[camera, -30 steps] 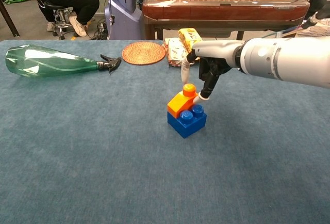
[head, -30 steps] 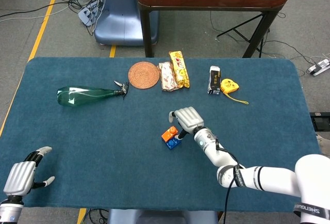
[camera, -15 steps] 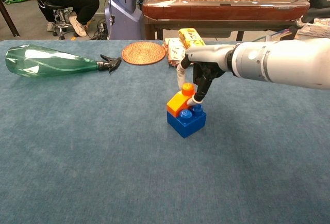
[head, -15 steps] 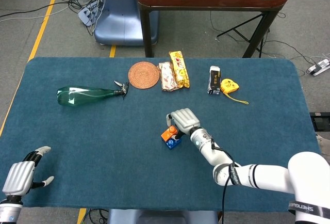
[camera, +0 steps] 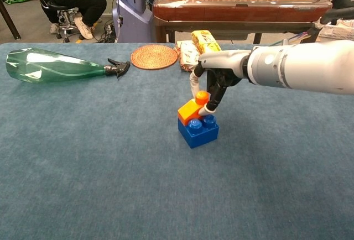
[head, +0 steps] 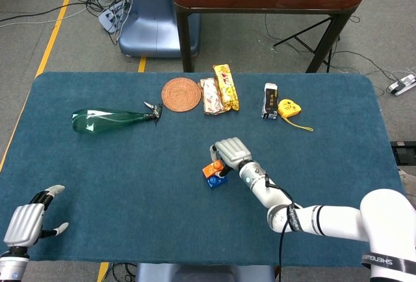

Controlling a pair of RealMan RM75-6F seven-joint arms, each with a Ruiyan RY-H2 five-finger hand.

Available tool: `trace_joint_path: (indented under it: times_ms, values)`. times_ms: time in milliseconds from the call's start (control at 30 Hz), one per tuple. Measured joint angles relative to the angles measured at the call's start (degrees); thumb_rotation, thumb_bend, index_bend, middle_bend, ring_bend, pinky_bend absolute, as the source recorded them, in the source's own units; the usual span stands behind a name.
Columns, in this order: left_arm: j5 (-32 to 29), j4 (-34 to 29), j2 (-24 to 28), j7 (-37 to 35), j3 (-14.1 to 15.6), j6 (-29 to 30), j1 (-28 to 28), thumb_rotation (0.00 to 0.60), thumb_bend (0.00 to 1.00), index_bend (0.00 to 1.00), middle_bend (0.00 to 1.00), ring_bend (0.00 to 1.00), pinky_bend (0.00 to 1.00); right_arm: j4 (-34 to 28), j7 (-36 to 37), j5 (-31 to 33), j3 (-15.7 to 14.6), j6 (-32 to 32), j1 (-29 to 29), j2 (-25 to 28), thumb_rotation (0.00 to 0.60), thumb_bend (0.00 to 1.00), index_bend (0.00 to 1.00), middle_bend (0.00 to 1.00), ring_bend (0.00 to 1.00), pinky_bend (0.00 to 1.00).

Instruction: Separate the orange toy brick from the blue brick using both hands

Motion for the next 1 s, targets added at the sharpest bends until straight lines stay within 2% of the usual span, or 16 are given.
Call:
trace_joint_path:
  times_ms: [167, 333, 567, 700, 833, 900, 1000]
  values:
    - [0.2, -0.5, -0.1, -0.1, -0.5, 0.2, -0.4, 0.6, 0.0, 0.23, 0.22, 0.29, 0.6, -1.8, 2.8, -0.4, 1.1, -0.6, -0.4, 1.8, 0.6, 0.51, 0.65, 1.0, 1.0, 1.0]
    - [0.3, -2.2, 0.1, -0.6, -1.7, 0.1, -1.5, 0.6, 0.0, 0.24, 0.26, 0.36, 0.64, -5.3, 5.9, -2.6, 2.7, -0.3, -1.6, 5.9, 0.6, 0.51, 0.65, 1.0, 1.0, 1.0]
    - [-0.3, -7.6, 1.3, -1.1, -5.0, -3.0, -5.7, 0.6, 0.0, 0.25, 0.32, 0.42, 0.69, -10.6, 8.4, -5.0, 4.8, 2.5, -3.4, 12.2, 0.6, 0.53, 0.66, 1.0, 1.0, 1.0]
    - [-1.5, -11.3, 1.2, -1.0, -7.8, -5.8, -9.3, 0.6, 0.0, 0.25, 0.43, 0.56, 0.78, -13.3, 9.9, -6.3, 6.2, 4.3, -4.4, 15.8, 0.6, 0.54, 0.66, 1.0, 1.0, 1.0]
    - [-4.2, -14.4, 0.2, -0.6, -10.7, -9.6, -13.3, 0.6, 0.0, 0.25, 0.59, 0.64, 0.86, -15.4, 11.0, -7.0, 7.5, 5.4, -5.1, 18.7, 0.6, 0.54, 0.66, 1.0, 1.0, 1.0]
    - [-6.2, -15.8, -0.8, -0.4, -12.6, -11.3, -15.5, 0.6, 0.0, 0.25, 0.69, 0.7, 0.92, -16.4, 11.4, -7.3, 8.1, 6.0, -5.3, 20.0, 0.6, 0.54, 0.66, 1.0, 1.0, 1.0]
    - [-9.5, -17.4, -3.3, -0.2, -15.2, -13.2, -18.5, 0.6, 0.0, 0.25, 0.78, 0.8, 0.99, -17.8, 12.0, -7.8, 8.9, 7.0, -5.7, 21.4, 0.6, 0.55, 0.66, 1.0, 1.0, 1.0]
